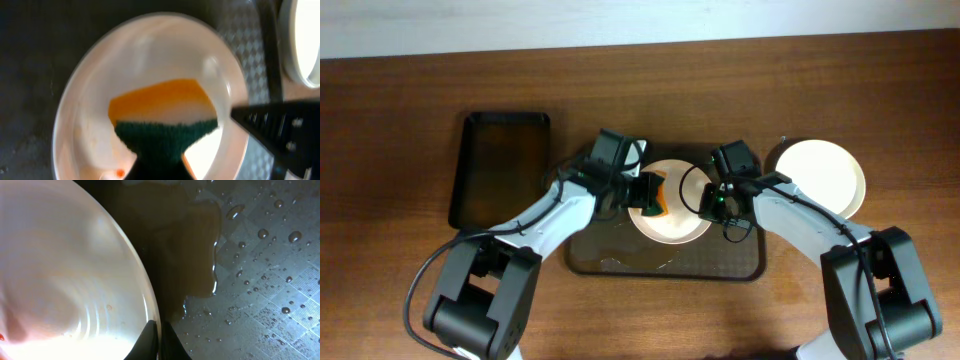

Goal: Clean dirty plates on tray and stack at the side
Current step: 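Scrub the plate again with the left sponge while right gripper holds it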

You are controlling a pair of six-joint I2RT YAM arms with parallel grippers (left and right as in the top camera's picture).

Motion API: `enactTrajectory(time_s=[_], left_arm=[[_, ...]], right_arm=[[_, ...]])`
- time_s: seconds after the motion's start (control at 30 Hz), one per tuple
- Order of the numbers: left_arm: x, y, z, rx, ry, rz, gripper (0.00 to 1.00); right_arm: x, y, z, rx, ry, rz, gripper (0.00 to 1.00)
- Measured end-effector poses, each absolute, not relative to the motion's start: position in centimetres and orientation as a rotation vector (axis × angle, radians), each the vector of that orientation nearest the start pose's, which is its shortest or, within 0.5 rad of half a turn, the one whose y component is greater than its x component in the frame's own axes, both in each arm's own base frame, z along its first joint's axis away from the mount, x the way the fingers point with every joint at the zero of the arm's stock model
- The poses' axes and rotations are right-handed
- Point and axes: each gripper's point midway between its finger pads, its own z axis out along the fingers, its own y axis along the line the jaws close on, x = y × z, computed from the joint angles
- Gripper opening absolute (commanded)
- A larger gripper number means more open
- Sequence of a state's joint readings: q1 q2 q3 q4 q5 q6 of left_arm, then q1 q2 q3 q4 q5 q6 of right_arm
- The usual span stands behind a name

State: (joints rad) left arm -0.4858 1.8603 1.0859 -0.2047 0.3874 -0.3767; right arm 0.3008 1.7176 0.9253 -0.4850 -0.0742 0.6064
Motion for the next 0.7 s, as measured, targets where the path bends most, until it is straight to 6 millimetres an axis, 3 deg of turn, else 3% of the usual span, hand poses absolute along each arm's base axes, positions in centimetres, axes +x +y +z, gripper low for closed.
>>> enactTrajectory(time_s=[0.17, 0.3, 0.47, 0.57, 0.67, 0.7], left_arm=[[35.2, -26.0, 2.2, 0.228, 2.582, -0.86, 0.0], [35.1, -26.0, 2.0, 0.185, 2.589, -0.88, 0.0], [36.9, -23.7, 1.3, 0.177, 2.551, -0.613, 0.0], [39.2, -22.8, 2.3, 0.215, 2.434, -0.481, 0.0], [41.4, -22.9, 4.9, 0.215, 2.288, -0.451, 0.0], [42.0, -23.1, 6.7, 0.209, 2.233, -0.464, 0.0]], right_arm=[[32.6, 11.5, 0.8, 0.423, 2.862, 0.29, 0.04], [32.6, 11.5, 0.8, 0.422, 2.861, 0.291, 0.04], [32.6, 11.5, 0.8, 0.423, 2.861, 0.291, 0.04], [32.7, 11.6, 0.8, 0.42, 2.86, 0.303, 0.04], [32.7, 11.7, 0.8, 0.421, 2.86, 0.304, 0.04], [32.7, 11.7, 0.8, 0.421, 2.86, 0.304, 0.04]])
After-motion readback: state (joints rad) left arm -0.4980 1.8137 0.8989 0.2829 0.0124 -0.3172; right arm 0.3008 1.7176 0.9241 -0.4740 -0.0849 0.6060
